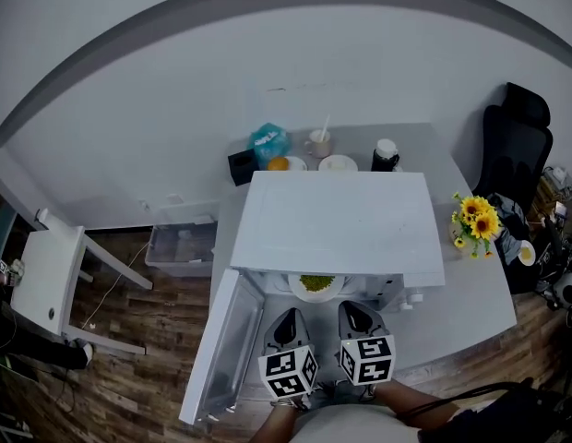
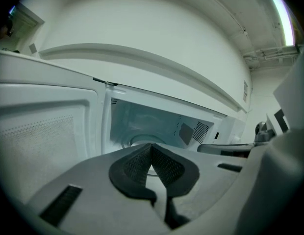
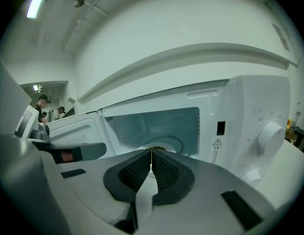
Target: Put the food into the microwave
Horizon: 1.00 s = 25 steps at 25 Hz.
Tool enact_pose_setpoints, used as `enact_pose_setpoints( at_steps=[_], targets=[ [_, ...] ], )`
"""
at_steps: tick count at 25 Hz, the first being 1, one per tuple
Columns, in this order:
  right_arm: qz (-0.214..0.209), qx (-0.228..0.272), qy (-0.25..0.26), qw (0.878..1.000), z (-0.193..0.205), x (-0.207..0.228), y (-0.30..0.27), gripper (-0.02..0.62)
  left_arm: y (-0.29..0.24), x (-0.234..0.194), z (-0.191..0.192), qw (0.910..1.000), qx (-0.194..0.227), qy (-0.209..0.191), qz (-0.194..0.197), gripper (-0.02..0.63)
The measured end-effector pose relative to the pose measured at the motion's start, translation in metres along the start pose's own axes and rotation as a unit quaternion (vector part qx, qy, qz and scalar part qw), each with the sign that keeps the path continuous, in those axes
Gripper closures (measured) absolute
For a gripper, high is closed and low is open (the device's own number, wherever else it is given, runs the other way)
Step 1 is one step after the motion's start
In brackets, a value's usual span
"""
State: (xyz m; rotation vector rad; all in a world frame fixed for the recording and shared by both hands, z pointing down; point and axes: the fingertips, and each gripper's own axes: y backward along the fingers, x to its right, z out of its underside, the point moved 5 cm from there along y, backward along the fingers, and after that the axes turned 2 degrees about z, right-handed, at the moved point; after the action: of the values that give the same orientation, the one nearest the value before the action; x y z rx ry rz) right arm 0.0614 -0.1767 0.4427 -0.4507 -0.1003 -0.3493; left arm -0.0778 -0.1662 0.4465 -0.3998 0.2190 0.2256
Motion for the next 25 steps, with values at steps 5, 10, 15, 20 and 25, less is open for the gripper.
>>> enact_pose_setpoints(
  at_steps=[5, 10, 15, 20, 25],
  targets=[
    [-0.007, 0.001, 0.000, 1.000, -0.005, -0.002, 0.009, 0.577, 0.007, 0.003, -0.003, 1.0000, -0.006, -0.002, -0.001, 0.603],
    [-0.027, -0.009, 0.006, 1.000, 0.005, -0.013, 0.015, 0.577, 0.010, 0.011, -0.002, 0.9999, -0.015, -0.003, 0.006, 0.603],
    [-0.034, -0.005, 0.008, 0.999, 0.005, -0.019, 0.018, 0.577, 0.014, 0.015, 0.001, 0.9997, -0.018, -0.009, 0.013, 0.603],
    [-0.033, -0.005, -0.004, 0.999, 0.006, -0.016, 0.022, 0.577, 0.017, 0.018, 0.002, 0.9996, -0.020, -0.012, 0.016, 0.603],
    [-0.033, -0.005, -0.006, 0.999, 0.006, -0.016, 0.025, 0.577, 0.018, 0.021, 0.002, 0.9994, -0.023, -0.014, 0.020, 0.603]
  ],
)
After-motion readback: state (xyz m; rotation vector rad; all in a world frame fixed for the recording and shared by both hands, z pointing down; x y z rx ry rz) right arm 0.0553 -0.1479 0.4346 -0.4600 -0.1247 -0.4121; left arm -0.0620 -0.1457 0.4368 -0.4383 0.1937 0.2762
